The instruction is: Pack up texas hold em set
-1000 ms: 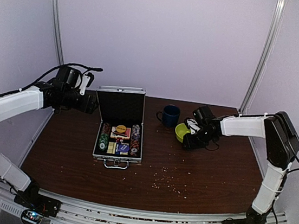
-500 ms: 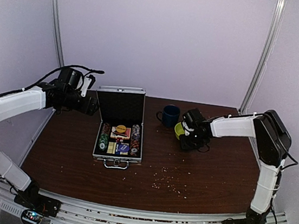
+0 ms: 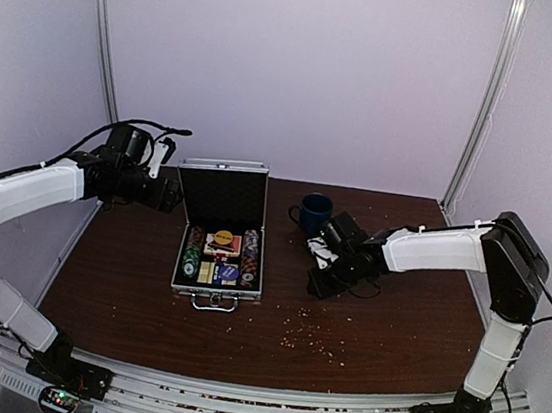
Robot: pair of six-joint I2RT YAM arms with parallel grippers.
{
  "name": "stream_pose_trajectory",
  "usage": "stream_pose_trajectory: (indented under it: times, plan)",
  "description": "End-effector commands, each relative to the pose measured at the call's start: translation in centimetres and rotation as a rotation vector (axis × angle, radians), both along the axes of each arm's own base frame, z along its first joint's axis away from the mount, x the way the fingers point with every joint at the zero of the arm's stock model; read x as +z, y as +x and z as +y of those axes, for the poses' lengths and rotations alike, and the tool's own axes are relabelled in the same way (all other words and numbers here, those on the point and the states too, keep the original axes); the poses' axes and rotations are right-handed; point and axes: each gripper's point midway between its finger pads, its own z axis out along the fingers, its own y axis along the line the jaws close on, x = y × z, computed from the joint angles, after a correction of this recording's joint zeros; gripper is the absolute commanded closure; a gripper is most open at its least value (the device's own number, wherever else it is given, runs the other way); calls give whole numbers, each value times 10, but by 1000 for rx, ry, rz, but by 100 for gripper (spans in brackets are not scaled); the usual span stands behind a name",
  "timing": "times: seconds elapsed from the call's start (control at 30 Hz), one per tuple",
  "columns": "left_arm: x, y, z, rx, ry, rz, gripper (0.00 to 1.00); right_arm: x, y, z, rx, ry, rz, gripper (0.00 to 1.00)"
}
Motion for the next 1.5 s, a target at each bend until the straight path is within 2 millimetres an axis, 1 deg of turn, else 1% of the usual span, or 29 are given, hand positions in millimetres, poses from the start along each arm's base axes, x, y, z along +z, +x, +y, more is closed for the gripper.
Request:
stream_pose_trajectory:
  times: [0.0, 0.03, 0.07, 0.1, 0.13, 0.23, 0.37, 0.43, 0.57, 0.7, 0.8, 0.93, 1.03, 1.07, 1.27, 1.37, 1.47]
  plan:
    - [-1, 6, 1, -8, -8, -19, 18, 58, -11, 64, 205, 131, -75, 93]
    - [-1, 6, 1, -7, -8, -19, 18, 67, -9, 75, 231, 148, -89, 93]
    - [0, 5, 1, -9, -10, -20, 18, 71, -8, 85, 249, 156, -96, 93]
    - [0, 5, 1, -9, -11, -20, 18, 81, -3, 97, 267, 180, -115, 93]
    - [1, 5, 1, -10, -13, -22, 18, 82, -1, 107, 284, 187, -118, 92]
    - [4, 4, 1, -11, -16, -28, 19, 74, 11, 128, 310, 165, -149, 92]
    - [6, 2, 2, -9, -19, -35, 18, 51, 24, 153, 339, 137, -111, 92]
    - [7, 2, 3, -7, -21, -38, 18, 44, 28, 164, 352, 124, -108, 92]
    - [8, 1, 2, -9, -25, -42, 18, 39, 27, 182, 371, 130, -116, 92]
    - [9, 1, 2, -12, -30, -41, 18, 38, 28, 192, 372, 131, -123, 92]
    - [8, 1, 2, -15, -33, -39, 18, 34, 32, 196, 364, 117, -133, 92]
    - [8, 1, 1, -18, -36, -38, 18, 31, 37, 197, 344, 95, -149, 91]
    - [8, 0, 1, -19, -37, -36, 18, 23, 40, 194, 322, 65, -155, 90]
    - [8, 1, 1, -18, -36, -36, 18, 31, 45, 197, 314, 74, -176, 90]
    - [6, 1, 1, -19, -38, -33, 18, 35, 54, 198, 288, 62, -206, 89]
    - [7, 0, 1, -19, -38, -33, 18, 31, 55, 199, 286, 57, -203, 86]
    - [6, 0, 1, -19, -38, -32, 18, 27, 56, 199, 284, 50, -201, 80]
